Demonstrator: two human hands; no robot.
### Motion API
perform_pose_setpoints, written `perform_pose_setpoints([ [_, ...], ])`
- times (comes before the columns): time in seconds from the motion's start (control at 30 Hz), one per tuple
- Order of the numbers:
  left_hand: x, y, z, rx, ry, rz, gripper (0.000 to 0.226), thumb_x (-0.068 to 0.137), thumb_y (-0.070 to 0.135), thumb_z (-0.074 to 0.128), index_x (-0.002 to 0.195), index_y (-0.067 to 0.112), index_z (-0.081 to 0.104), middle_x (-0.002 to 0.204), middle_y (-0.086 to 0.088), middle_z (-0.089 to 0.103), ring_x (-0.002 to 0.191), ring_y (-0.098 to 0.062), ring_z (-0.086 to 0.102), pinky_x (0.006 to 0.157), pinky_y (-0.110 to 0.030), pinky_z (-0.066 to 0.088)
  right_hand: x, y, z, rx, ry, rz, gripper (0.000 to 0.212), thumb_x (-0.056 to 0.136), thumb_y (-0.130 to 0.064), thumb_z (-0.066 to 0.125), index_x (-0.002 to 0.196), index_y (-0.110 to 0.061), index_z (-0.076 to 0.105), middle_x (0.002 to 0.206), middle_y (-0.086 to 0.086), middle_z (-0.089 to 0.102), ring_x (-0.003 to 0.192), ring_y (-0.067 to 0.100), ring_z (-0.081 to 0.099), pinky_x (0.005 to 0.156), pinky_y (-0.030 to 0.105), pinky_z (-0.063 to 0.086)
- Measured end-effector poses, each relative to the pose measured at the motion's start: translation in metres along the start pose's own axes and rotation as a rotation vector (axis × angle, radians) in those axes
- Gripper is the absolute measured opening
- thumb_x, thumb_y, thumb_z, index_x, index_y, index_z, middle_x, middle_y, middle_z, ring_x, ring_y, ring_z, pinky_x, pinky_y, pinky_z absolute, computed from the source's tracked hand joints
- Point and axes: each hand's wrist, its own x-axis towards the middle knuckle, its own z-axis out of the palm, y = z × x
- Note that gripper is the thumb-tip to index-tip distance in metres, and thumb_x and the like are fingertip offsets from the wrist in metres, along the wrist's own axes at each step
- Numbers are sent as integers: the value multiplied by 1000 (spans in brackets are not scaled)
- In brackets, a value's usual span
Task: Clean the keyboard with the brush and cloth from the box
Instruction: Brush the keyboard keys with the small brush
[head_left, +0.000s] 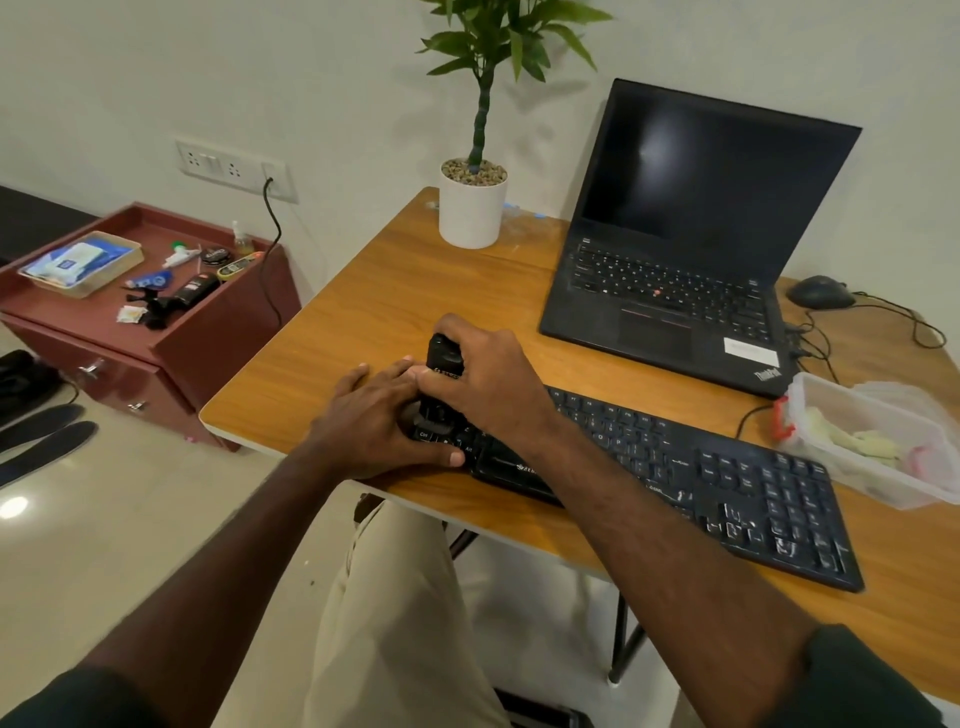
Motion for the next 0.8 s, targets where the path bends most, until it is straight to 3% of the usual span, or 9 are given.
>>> perform_pose_setpoints([
  [0.3,1,-2,-1,39,-32,6,114,55,102,36,149,37,35,162,8,28,150,-6,11,123,-47,1,-1,-7,-7,-157,-156,-94,25,85,-31,71,101,-16,59,79,1,65,72,19,60,61,35,53],
  [0.53,1,-3,-1,31,-55,-6,114,51,105,35,150,52,12,164,11,19,151,-5,5,123,-50,1,-12,5,-40,-279,-255,48,24,84,-38,74,95,-25,56,84,-3,62,78,17,59,65,39,55],
  [0.7,-1,1,-3,25,-59,-10,120,47,107,31,152,51,13,164,10,19,151,-6,5,123,-47,-1,-9,1,-62,-402,-406,52,23,85,-37,75,96,-24,59,84,-9,60,83,16,60,69,35,53],
  [0.8,-1,3,-4,29,-54,-4,119,46,107,30,150,53,11,165,9,19,151,-7,6,123,-48,0,-3,-4,-62,-265,-283,44,22,84,-39,75,92,-24,61,85,-9,62,82,12,59,69,35,54],
])
